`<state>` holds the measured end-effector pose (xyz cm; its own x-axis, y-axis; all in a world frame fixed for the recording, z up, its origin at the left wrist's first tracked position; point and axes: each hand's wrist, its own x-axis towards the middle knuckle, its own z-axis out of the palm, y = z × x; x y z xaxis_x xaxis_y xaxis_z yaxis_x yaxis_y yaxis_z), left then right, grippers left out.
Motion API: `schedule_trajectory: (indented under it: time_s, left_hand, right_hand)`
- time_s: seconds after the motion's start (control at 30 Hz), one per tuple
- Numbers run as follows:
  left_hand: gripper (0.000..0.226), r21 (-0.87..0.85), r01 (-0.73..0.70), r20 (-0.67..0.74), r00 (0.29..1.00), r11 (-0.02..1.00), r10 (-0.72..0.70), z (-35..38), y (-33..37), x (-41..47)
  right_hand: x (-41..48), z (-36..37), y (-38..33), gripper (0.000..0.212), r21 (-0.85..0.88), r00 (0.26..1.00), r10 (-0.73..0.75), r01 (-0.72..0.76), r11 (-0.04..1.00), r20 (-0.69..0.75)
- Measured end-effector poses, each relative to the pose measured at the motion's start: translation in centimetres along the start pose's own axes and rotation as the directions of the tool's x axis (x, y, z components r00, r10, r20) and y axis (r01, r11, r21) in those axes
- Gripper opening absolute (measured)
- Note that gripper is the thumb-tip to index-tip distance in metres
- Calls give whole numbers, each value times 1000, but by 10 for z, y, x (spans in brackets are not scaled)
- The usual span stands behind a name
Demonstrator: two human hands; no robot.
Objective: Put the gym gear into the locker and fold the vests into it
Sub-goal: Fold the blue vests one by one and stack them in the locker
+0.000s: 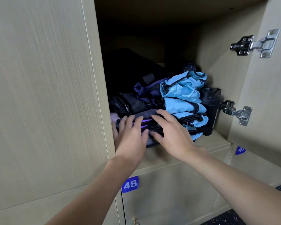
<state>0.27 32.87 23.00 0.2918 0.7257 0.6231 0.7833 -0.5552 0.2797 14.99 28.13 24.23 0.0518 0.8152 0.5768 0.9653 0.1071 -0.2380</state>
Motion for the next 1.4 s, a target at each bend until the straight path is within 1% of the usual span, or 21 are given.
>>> schedule_trajectory:
  time_s: [0.07,0.17,0.27,0.33,0.4,0.47,0.5,0.53,0.6,0.7,0.8,0.87,0.93,1.0,1.07,1.1,1.17,1.23,1.3,1.37,1.4]
  left_hand:
    - [47,-8,-54,-23,998,999,54,-6,3,-1]
    - [40,-27,-155,-99,983,987,152,-15,8,-7]
    - [36,-38,-234,-112,967,972,228,-24,11,-21]
    - [35,-87,-267,-68,963,960,261,-27,13,-33]
    - [38,-169,-292,-1,955,941,296,-27,18,-50]
    - [40,-254,-265,118,946,930,302,-18,25,-76]
    - [41,-281,-251,191,931,926,311,-10,28,-92]
    - [42,-292,-250,270,905,923,330,-1,31,-107]
    - [40,-286,-265,427,825,921,370,19,37,-135]
    - [28,-297,-218,611,705,930,360,46,50,-174]
    - [24,-304,-192,714,602,933,357,76,61,-212]
    - [24,-298,-152,762,556,943,330,98,60,-236]
    - [28,-286,-142,790,525,948,317,121,58,-257]
    - [34,-280,-160,805,499,947,322,141,57,-274]
    - [42,-276,-181,821,467,944,329,160,54,-288]
    - [45,-272,-179,833,448,945,325,168,51,-294]
    - [51,-253,-189,860,405,949,311,182,45,-306]
    - [53,-208,-285,872,380,936,309,191,38,-316]
    - [51,-167,-366,861,398,916,316,196,33,-323]
    - [50,-145,-382,846,431,913,315,200,31,-326]
    - [49,-139,-378,842,442,915,310,200,29,-328]
  right_hand:
    - [-6,-8,-2,56,-14,1000,6,-6,1000,-2]
    - [-20,-20,-4,52,-19,1000,22,-22,1000,-2]
    - [-46,-26,-2,47,-7,998,60,-60,998,-13]
    - [-70,-25,3,43,-4,994,112,-112,994,8]
    - [-98,-22,6,38,44,986,163,-164,985,31]
    - [-129,-18,9,35,84,974,217,-222,971,58]
    - [-146,-16,10,34,72,963,253,-259,963,89]
    - [-163,-14,13,34,44,949,291,-298,953,120]
    - [-198,-8,19,34,4,917,368,-373,928,155]
    - [-251,6,35,31,-13,847,475,-486,874,238]
    - [-302,19,54,28,-48,747,582,-601,798,323]
    - [-333,26,64,28,-87,676,641,-660,746,363]
    - [-362,33,72,24,-164,615,684,-685,710,392]
    - [-387,47,80,16,-160,583,694,-706,690,423]
    - [-405,64,84,20,-58,555,687,-757,651,469]
    - [-412,71,84,15,7,536,696,-795,607,478]
    - [-420,90,84,20,84,498,717,-844,529,487]
    - [-423,112,84,22,137,489,732,-862,487,475]
    - [-421,133,84,17,186,474,752,-878,441,458]
    - [-415,148,83,12,211,472,769,-881,423,430]
    - [-411,151,82,15,205,462,777,-887,415,428]
